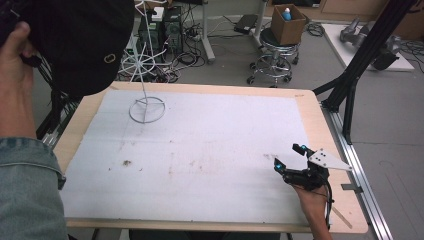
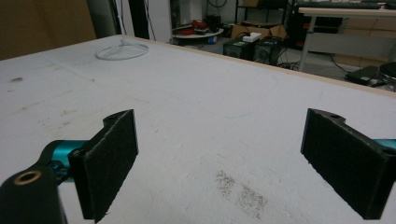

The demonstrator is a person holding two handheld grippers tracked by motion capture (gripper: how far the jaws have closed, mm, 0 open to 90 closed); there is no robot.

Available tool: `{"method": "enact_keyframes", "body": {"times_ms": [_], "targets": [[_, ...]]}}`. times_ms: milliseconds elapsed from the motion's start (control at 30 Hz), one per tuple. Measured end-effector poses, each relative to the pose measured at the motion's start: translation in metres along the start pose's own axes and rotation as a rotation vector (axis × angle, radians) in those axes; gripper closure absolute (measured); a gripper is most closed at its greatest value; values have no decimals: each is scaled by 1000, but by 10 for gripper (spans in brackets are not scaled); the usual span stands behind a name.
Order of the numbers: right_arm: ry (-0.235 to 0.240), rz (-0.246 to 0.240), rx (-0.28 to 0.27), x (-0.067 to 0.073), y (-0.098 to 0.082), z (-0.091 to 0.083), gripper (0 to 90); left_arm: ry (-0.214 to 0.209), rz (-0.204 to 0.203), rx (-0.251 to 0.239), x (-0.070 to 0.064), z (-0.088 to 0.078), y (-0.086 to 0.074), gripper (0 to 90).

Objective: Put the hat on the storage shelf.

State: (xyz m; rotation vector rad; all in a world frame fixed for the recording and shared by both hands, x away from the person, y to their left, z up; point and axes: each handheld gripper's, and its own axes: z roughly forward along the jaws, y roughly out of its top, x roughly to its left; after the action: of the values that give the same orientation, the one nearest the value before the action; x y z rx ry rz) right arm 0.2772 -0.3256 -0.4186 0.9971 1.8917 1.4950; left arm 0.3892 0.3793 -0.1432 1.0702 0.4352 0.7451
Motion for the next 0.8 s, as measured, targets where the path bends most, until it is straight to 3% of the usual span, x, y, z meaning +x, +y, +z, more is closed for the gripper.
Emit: {"method": "enact_keyframes", "body": {"times_ms": [300,567,800], "targets": [[7,-6,-11,0,1,6,102,79,-4,134,4,-19,-29,851],[21,-10,-14,2,3,14,102,125,27,288,1,-15,-54,844],[36,-13,-13,4,4,19,102,140,18,312,1,-15,-73,840]]}}
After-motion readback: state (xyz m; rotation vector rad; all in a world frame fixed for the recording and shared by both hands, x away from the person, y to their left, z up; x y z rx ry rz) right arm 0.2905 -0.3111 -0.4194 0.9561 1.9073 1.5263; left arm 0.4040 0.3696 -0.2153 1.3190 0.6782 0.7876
